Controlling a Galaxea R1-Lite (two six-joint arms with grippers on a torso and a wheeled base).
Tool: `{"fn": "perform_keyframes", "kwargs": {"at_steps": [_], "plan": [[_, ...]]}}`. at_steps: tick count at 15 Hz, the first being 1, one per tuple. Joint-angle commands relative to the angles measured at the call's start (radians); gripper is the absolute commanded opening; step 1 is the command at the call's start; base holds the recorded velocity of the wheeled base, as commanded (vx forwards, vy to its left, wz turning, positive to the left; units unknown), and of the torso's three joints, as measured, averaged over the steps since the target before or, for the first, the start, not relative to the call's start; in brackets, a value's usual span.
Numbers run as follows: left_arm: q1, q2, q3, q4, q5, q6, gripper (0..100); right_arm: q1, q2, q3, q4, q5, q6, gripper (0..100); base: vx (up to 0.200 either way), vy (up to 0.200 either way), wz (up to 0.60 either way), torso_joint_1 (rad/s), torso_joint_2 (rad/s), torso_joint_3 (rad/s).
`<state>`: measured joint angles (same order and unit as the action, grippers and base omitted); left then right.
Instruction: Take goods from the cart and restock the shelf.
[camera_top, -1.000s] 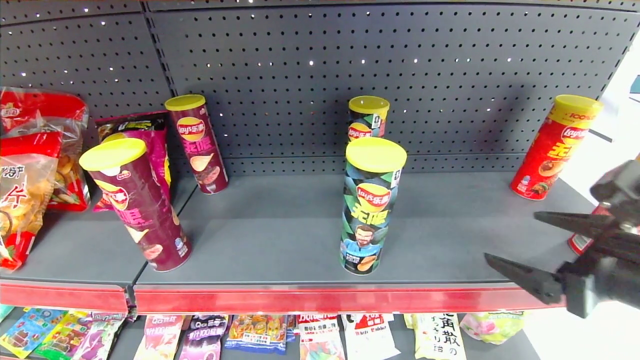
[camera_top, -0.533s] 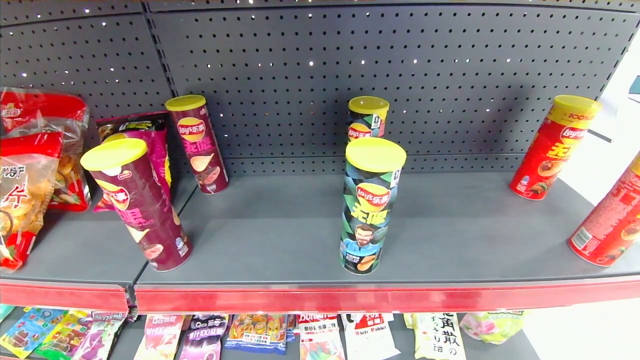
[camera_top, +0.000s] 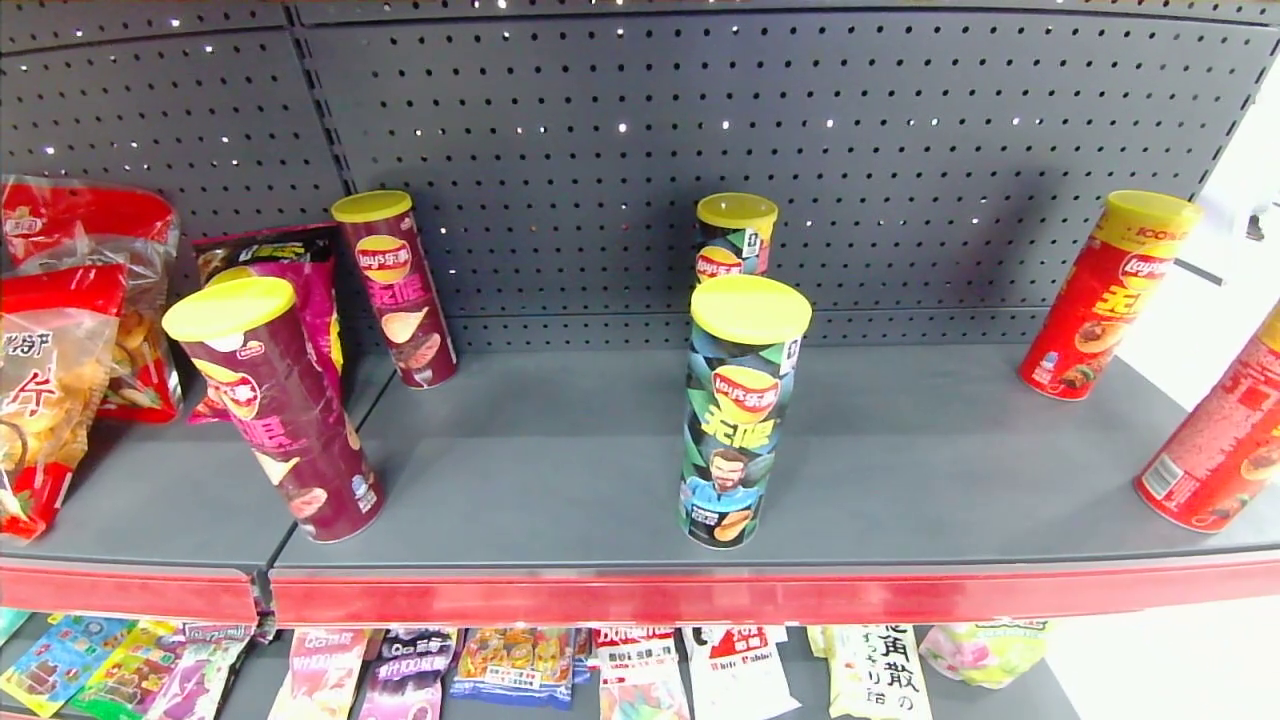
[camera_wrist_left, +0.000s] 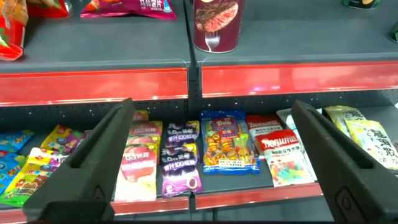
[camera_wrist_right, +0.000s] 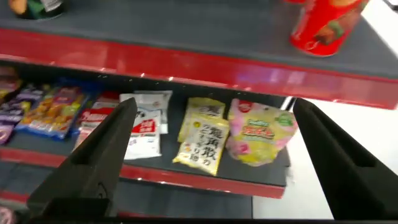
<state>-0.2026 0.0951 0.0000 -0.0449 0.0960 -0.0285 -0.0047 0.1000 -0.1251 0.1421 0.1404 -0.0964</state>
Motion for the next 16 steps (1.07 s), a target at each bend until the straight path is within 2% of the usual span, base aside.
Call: {"fn": "perform_keyframes", "kwargs": {"at_steps": [1, 2, 4, 5, 6, 8, 9, 12, 14, 16], "plan": [[0.000, 0.000, 0.000, -0.001, 0.002, 0.016, 100, 0.034, -0.042, 0.032, -0.001, -0.007, 0.024, 100, 0.000, 0.000, 0.00, 0.000, 0.00, 0.000], [0.000, 0.000, -0.002, -0.001, 0.004, 0.019, 100, 0.029, -0.048, 0.032, -0.001, -0.015, 0.030, 100, 0.000, 0.000, 0.00, 0.000, 0.00, 0.000], [0.000, 0.000, -0.002, -0.004, 0.053, 0.024, 100, 0.006, -0.098, 0.051, -0.021, -0.162, 0.116, 100, 0.000, 0.000, 0.00, 0.000, 0.00, 0.000], [0.000, 0.000, -0.002, -0.004, 0.084, 0.027, 100, 0.006, -0.098, 0.064, -0.061, -0.203, 0.118, 100, 0.000, 0.000, 0.00, 0.000, 0.00, 0.000], [0.000, 0.000, 0.000, -0.004, 0.120, 0.027, 100, 0.006, -0.098, 0.074, -0.084, -0.156, 0.118, 100, 0.000, 0.000, 0.00, 0.000, 0.00, 0.000], [0.000, 0.000, 0.000, -0.004, 0.142, 0.025, 100, 0.006, -0.098, 0.074, -0.088, -0.022, 0.063, 100, 0.000, 0.000, 0.00, 0.000, 0.00, 0.000], [0.003, 0.003, -0.006, 0.003, 0.153, 0.027, 100, 0.009, -0.086, 0.074, -0.085, -0.012, 0.049, 100, 0.000, 0.000, 0.00, 0.000, 0.00, 0.000], [0.063, 0.049, -0.060, 0.074, 0.180, 0.022, 100, 0.006, -0.045, 0.074, -0.087, -0.018, 0.078, 100, 0.000, 0.000, 0.00, 0.000, 0.00, 0.000], [0.134, -0.002, -0.061, 0.122, 0.180, 0.021, 100, 0.005, -0.098, 0.079, -0.092, -0.140, 0.109, 100, 0.000, 0.000, 0.00, 0.000, 0.00, 0.000], [0.138, -0.008, -0.058, 0.117, 0.168, 0.013, 100, 0.005, -0.098, 0.125, -0.131, -0.156, 0.110, 100, 0.000, 0.000, 0.00, 0.000, 0.00, 0.000]]}}
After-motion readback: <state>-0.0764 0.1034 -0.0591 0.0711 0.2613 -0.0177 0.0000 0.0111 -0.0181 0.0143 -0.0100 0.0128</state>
